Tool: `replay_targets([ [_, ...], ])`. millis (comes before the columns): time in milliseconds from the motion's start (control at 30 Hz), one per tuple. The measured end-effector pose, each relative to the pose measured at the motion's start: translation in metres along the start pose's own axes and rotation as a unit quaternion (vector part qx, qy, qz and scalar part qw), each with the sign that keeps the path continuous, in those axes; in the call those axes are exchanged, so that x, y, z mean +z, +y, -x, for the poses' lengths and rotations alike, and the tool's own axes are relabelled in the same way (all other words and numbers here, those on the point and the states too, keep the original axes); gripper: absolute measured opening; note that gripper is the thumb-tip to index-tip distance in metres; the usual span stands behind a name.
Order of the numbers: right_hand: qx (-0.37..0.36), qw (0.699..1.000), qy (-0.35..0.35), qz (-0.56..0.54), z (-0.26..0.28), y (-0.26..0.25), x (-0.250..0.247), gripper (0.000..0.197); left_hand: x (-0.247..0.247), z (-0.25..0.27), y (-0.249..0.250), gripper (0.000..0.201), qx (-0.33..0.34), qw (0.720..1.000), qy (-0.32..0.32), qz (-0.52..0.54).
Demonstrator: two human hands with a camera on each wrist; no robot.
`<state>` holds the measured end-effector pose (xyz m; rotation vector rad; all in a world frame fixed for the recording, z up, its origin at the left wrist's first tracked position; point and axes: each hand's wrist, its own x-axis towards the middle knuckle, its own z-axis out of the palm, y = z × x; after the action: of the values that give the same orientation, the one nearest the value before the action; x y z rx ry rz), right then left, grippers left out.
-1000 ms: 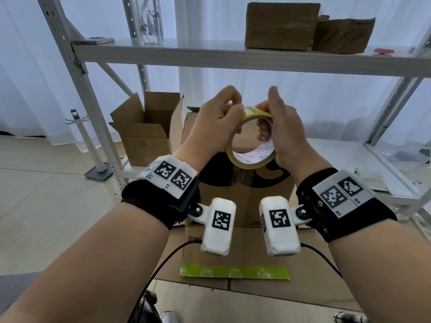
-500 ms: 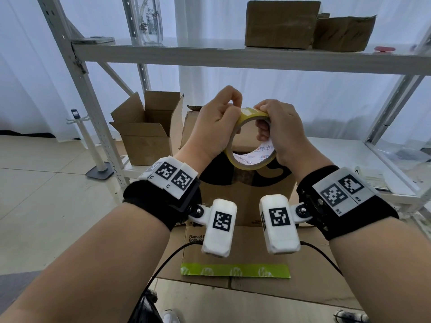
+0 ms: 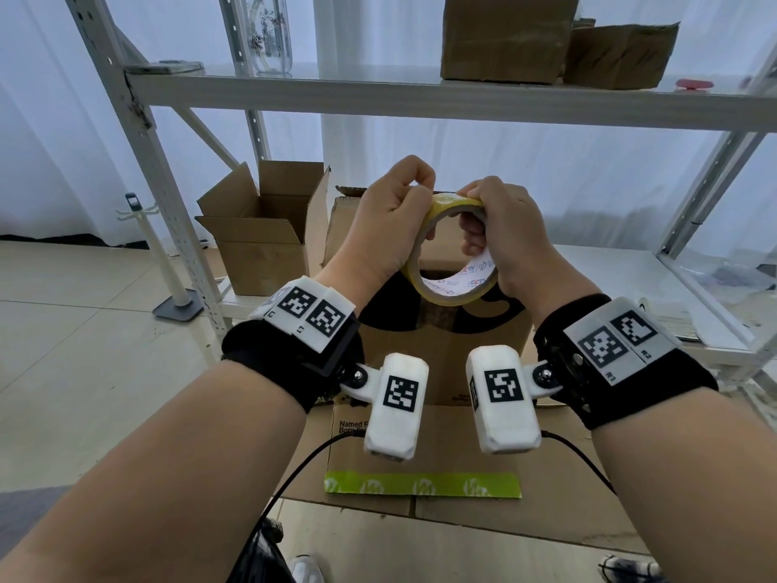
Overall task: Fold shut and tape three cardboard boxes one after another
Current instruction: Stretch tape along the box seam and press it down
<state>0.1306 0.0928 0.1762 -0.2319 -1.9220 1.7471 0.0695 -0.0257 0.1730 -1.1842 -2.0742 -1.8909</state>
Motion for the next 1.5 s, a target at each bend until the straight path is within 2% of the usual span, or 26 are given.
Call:
replay_targets([
  [167, -0.006, 1.000, -0.003, 0.024, -0.001, 0.000, -0.003, 0.027, 0.002, 0.004, -0.001, 0.023, -0.012, 1.000, -0.013, 0.003],
  [433, -0.001, 1.000, -0.002, 0.014, 0.000, -0.002, -0.002, 0.035, 0.002, 0.003, 0.003, 0.025, -0.004, 1.000, -0.004, 0.003],
  [700, 0.001, 1.000, -0.002, 0.016, 0.000, -0.002, -0.003, 0.034, 0.000, 0.005, 0.004, 0.022, -0.002, 1.000, -0.016, -0.008],
  [800, -0.003, 1.000, -0.004, 0.030, 0.000, -0.002, -0.004, 0.033, 0.000, 0.006, 0.002, 0.028, -0.002, 1.000, -0.027, -0.008],
  [1033, -0.013, 0.999, -0.005, 0.042, -0.001, -0.004, -0.003, 0.029, 0.002, 0.005, 0.003, 0.026, 0.006, 1.000, 0.001, -0.007],
  [1233, -0.015, 0.999, -0.008, 0.030, 0.000, -0.003, -0.005, 0.023, 0.003, 0.005, 0.003, 0.021, 0.011, 1.000, -0.004, -0.008],
  [1333, -0.035, 0.998, -0.001, 0.047, 0.000, -0.007, -0.007, 0.019, 0.003, 0.005, 0.001, 0.020, 0.035, 0.999, -0.008, -0.030],
  [1400, -0.053, 0.995, 0.010, 0.082, -0.001, -0.010, -0.008, 0.022, 0.002, 0.004, 0.001, 0.026, 0.078, 0.996, 0.006, -0.036],
  [1500, -0.064, 0.992, 0.004, 0.113, 0.000, -0.015, -0.006, 0.024, 0.004, 0.003, 0.009, 0.024, 0.110, 0.993, 0.005, 0.038],
])
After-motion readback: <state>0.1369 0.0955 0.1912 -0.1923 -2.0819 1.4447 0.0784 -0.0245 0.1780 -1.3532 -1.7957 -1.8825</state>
